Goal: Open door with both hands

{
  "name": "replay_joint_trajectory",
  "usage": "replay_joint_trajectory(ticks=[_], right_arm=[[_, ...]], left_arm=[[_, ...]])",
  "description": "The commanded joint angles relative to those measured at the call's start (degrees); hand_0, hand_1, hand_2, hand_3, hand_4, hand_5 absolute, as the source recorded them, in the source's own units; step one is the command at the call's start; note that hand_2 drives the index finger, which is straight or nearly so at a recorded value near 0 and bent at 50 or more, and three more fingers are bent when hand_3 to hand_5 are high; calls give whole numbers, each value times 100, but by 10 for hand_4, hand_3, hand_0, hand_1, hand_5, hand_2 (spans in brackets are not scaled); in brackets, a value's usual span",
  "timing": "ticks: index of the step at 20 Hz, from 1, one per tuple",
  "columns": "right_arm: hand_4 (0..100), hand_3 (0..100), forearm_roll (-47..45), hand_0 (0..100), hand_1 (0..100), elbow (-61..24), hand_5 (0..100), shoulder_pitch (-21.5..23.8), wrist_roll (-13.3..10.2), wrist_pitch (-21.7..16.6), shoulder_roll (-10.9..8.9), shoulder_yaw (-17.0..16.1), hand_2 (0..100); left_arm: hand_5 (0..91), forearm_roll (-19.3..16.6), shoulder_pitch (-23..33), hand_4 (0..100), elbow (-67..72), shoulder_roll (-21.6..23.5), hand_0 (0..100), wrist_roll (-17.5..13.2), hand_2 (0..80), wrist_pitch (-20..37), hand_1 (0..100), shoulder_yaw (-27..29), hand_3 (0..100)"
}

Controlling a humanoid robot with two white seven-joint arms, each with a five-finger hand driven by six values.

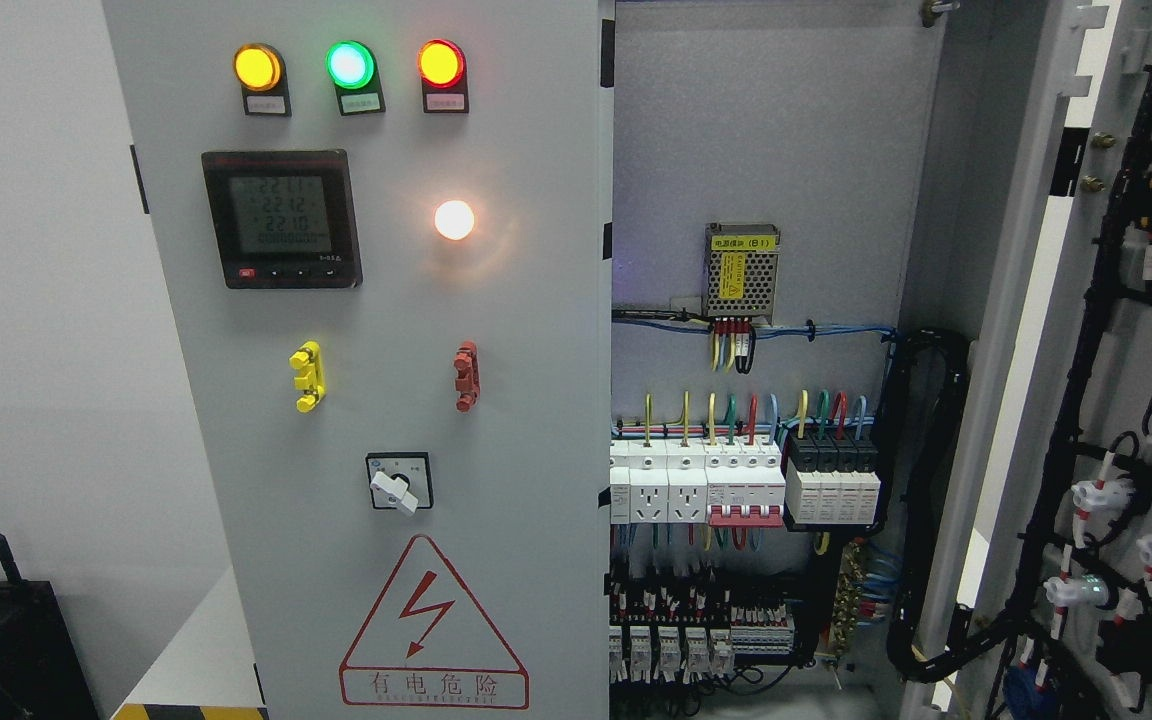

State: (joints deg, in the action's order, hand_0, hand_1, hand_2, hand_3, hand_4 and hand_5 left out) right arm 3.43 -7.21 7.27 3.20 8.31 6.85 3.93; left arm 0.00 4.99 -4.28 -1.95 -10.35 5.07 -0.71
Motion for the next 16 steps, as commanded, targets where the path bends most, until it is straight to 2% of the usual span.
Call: replay_joint_trajectory(ticks=[1, 7, 10, 13, 16], right_arm=[[0, 0, 0, 107, 0, -17, 0, -6, -3, -5, 0, -7, 0], [0, 0, -18, 107, 0, -807, 0, 29, -3, -14, -44, -24, 0], [0, 0, -18, 107, 0, -1562, 0, 108, -3, -5, -96, -24, 0], [0, 0, -18, 107, 0, -2266, 0, 441, -12, -5, -211, -7, 0], [0, 0, -18, 107, 0, -2837, 0, 801, -12, -49, -228, 37, 0]], left_arm=[[0, -36, 2, 30, -29, -24, 0, -2, 0, 3, 0, -69, 0], [0, -36, 2, 30, -20, -24, 0, -2, 0, 3, 0, -69, 0], [0, -36, 2, 30, -20, -33, 0, -2, 0, 3, 0, -69, 0], [0, -36, 2, 30, -20, -24, 0, -2, 0, 3, 0, -69, 0], [0, -36, 2, 29, -21, -33, 0, -2, 0, 3, 0, -69, 0]])
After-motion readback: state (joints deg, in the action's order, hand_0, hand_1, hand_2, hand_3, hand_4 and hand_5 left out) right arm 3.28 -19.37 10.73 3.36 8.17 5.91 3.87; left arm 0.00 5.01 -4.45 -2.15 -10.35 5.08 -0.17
